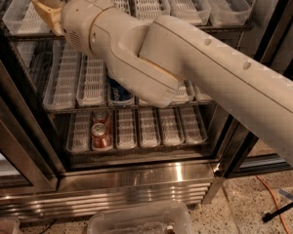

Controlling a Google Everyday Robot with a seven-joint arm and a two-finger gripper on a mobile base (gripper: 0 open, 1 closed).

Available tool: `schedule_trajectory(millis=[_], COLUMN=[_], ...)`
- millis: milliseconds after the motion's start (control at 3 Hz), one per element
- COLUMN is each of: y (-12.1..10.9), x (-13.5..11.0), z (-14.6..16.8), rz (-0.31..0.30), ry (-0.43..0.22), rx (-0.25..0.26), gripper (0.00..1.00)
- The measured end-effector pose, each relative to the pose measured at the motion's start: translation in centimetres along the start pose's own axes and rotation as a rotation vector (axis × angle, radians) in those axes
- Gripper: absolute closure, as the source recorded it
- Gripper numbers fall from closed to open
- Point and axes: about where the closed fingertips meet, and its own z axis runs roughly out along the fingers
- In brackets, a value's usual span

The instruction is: Pick redbull can from top shelf of fridge

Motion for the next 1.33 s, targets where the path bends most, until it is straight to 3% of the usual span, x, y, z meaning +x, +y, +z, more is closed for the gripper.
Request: schedule_trajectory(millis=[667, 1333], y=[0.2, 1.6], x=[-1.1, -0.2], z=[-1.5, -3.8], rz=[-0.020, -0.024], ry=[-0.014, 0.026], rx=[-0.008, -0.043], gripper=[1.00, 1.00])
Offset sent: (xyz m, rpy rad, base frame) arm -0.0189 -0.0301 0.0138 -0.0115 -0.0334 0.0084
